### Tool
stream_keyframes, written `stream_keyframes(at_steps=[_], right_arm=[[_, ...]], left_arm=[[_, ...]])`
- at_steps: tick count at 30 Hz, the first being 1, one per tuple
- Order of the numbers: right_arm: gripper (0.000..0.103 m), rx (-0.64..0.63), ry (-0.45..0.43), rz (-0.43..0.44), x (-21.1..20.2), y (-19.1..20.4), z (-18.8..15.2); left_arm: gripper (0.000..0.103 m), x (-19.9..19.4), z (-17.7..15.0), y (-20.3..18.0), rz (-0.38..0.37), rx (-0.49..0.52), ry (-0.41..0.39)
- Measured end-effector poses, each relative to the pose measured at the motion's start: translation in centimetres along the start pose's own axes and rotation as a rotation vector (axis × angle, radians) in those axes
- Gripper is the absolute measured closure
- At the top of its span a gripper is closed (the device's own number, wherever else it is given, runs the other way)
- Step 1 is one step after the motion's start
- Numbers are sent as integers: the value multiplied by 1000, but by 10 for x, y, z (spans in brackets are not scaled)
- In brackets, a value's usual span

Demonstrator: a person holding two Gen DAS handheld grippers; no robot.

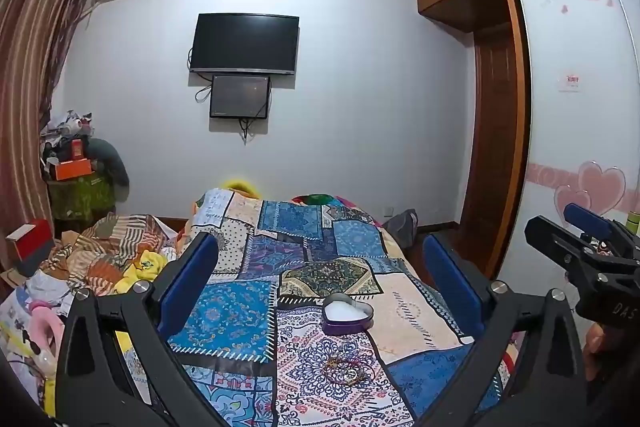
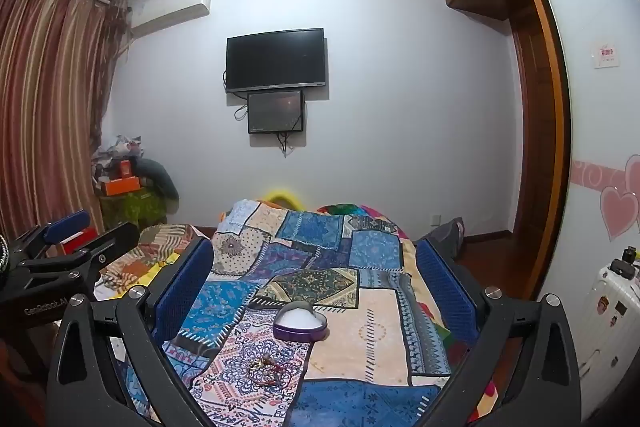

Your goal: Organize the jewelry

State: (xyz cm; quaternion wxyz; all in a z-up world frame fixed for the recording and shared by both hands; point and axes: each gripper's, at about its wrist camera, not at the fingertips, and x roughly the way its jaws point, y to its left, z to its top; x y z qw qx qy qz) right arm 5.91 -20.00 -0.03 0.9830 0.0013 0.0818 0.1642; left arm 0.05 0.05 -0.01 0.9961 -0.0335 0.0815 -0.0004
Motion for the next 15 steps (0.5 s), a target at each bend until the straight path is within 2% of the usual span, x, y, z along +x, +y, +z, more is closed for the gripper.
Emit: stream_keyframes(at_steps=[12,15], right_arm=[[2,7,3,5,-1,-1,2],[2,7,8,4,0,-2,2]], left_arm=[[0,0,0,-7,-3,17,23],[0,6,-3,0,18,-8,24]])
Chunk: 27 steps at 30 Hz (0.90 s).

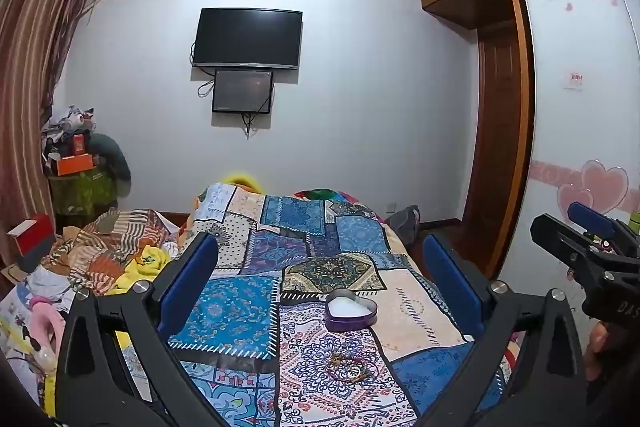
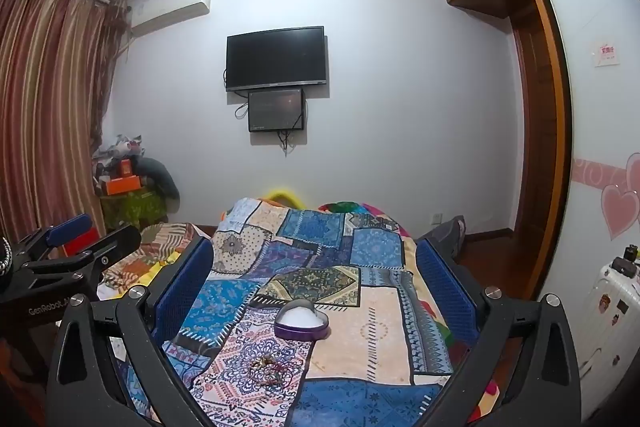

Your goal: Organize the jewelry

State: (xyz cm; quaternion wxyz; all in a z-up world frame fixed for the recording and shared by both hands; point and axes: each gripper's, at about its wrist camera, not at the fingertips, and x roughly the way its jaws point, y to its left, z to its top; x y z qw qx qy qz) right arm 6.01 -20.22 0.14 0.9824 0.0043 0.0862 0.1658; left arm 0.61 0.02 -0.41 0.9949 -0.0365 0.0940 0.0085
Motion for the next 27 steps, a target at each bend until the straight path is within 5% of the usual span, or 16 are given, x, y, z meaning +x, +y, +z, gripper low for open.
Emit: stream_keyframes(at_steps=[27], right_arm=[[2,10,42,1,7,-2,-5]], left_arm=[[0,5,-1,4,5,-9,20]])
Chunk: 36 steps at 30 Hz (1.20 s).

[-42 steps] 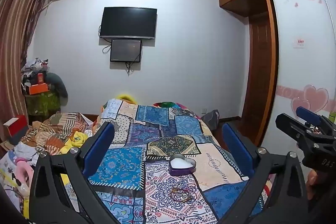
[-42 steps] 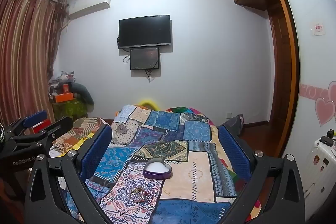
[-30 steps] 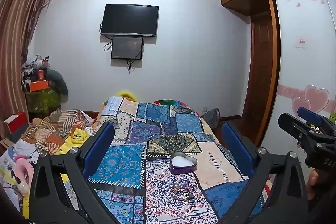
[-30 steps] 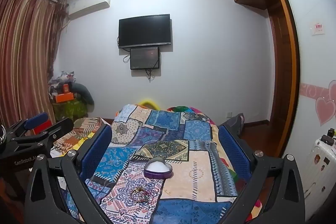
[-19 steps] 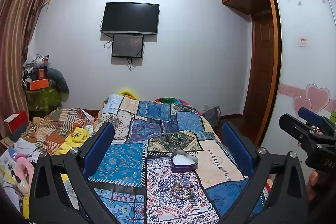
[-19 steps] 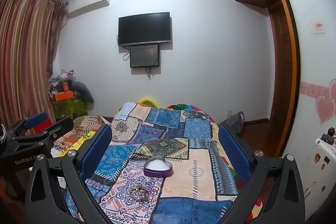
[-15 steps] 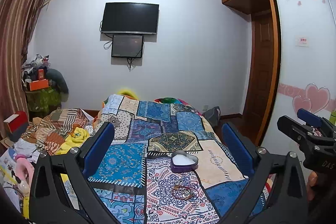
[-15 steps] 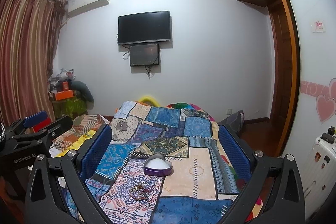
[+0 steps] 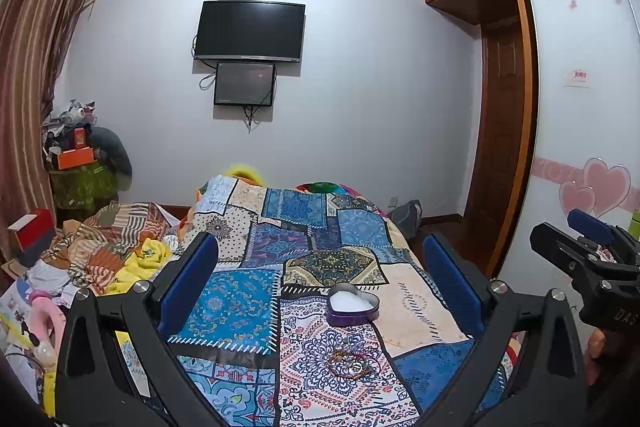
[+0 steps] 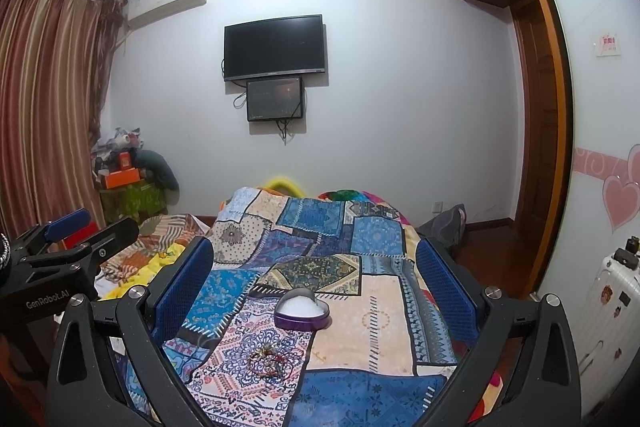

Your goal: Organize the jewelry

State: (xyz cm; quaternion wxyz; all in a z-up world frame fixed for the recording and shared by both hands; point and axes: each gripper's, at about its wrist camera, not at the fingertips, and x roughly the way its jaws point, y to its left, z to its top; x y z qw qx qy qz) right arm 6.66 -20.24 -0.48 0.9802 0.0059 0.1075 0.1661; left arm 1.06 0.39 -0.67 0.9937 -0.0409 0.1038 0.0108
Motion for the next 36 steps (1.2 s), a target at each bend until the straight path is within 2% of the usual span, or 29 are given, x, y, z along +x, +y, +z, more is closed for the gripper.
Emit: stream_keyframes(at_steps=[36], right_arm=[[2,-3,8,-2,1,1,-2]], left_arm=[[0,3,-6,-5,-5,11,0]])
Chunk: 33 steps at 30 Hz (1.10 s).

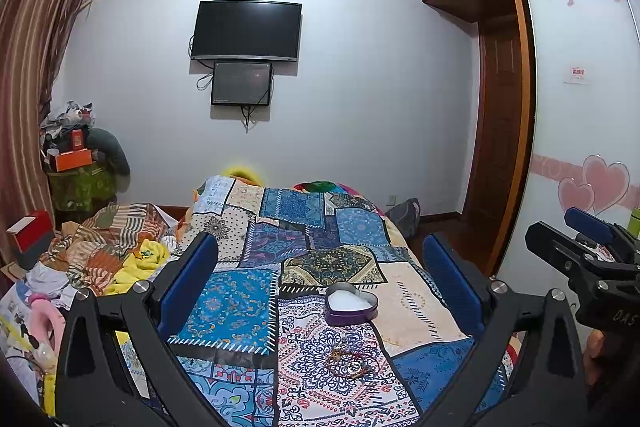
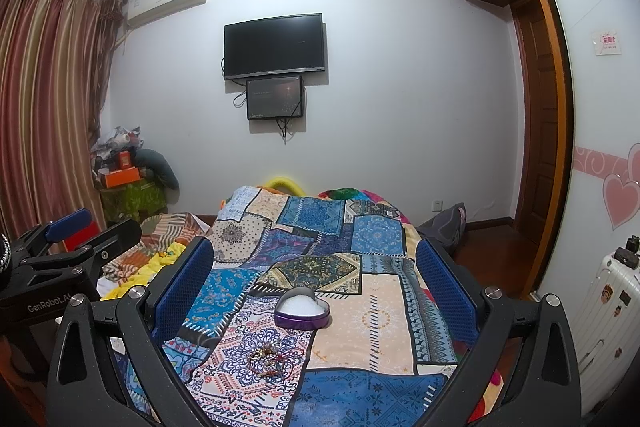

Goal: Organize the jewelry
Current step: 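Move the right tool down toward the jewelry pile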

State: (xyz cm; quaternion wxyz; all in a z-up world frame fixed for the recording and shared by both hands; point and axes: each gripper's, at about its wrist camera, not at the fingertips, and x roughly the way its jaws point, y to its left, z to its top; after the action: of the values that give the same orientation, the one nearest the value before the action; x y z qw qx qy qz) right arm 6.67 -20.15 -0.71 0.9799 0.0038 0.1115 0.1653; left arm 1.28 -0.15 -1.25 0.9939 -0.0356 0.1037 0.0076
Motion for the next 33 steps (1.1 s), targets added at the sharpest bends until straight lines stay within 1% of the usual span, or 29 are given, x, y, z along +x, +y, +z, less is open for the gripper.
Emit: stream_keyframes(at_steps=[6,12,16,21,24,25,28,31,32,33], right_arm=[[2,-2,11,1,4,0,-1],[2,-5,40,0,15,1,-5],[2,-7,72,4,28,2,-9],[2,-21,128,2,48,3,-22],[2,-27,179,0,65,3,-34],[2,-27,195,2,70,2,-37],[2,-26,233,7,82,-1,-44],[3,-17,282,20,94,-4,-51],[3,-14,301,22,99,-6,-56],[6,-13,319,23,103,-6,-60]], left_arm=[[0,5,-3,1,-3,-1,10],[0,21,-6,7,-3,-3,38],[0,38,-13,14,5,-7,74],[0,70,-29,28,7,-31,154],[1,88,-42,35,28,-41,200],[3,94,-45,37,35,-46,215],[16,114,-58,42,47,-47,268],[23,133,-74,48,64,-39,334],[28,138,-79,47,66,-39,353],[29,145,-85,49,63,-39,378]])
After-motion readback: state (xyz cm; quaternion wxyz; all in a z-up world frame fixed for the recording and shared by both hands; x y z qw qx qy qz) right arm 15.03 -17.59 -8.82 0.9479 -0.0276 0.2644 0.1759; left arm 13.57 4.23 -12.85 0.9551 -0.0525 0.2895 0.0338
